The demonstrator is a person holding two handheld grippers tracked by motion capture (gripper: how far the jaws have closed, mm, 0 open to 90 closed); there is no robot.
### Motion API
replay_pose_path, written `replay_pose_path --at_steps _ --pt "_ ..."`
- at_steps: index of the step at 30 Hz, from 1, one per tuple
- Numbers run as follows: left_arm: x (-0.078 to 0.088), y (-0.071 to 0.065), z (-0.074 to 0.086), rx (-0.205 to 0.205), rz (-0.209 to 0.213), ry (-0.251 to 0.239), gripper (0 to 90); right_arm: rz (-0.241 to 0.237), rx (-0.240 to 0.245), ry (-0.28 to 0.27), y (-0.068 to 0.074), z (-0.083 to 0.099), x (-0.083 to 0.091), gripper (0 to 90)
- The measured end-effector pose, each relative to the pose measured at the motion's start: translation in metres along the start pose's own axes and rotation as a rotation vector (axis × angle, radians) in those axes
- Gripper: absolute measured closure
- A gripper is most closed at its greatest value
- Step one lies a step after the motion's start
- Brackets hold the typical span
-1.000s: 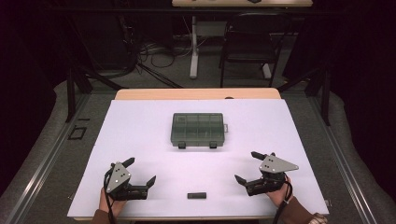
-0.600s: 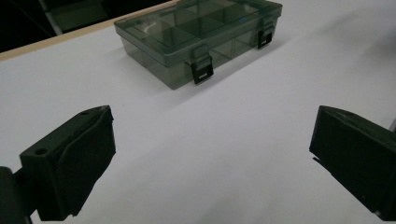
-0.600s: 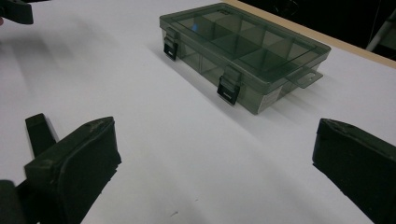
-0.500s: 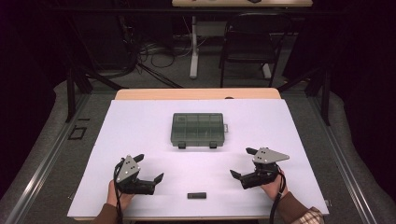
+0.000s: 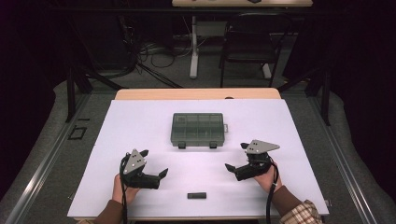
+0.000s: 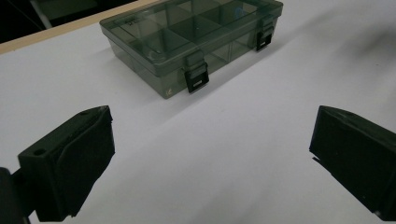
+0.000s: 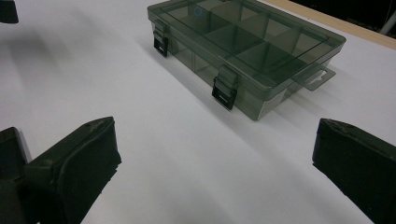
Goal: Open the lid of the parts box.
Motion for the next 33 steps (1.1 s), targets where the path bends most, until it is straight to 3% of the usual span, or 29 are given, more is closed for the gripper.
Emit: replay_pose_path --at_steps 12,21,33 --pt "-0.014 0.005 -0.011 -0.003 0.001 0.018 0.0 -0.018 -0.007 0.052 -0.004 -0.008 -0.019 0.0" --pt "-0.034 0.011 -0.022 -0.005 0.01 0.054 0.0 -0.027 -0.01 0.084 -0.01 -0.016 -0.032 0.0" --pt "-0.059 0.023 -0.039 -0.002 0.01 0.083 0.0 -0.009 -0.041 0.107 -0.029 -0.029 -0.045 0.0"
Point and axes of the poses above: each handheld gripper's, and its own axes: x roughly backward along the jaws, z roughly out of its underside, y roughly to its left, the point moved 2 cm from there along -x, roughly forward along the jaws, and after that the axes turned 1 degree about x, right-handed, at the moved point
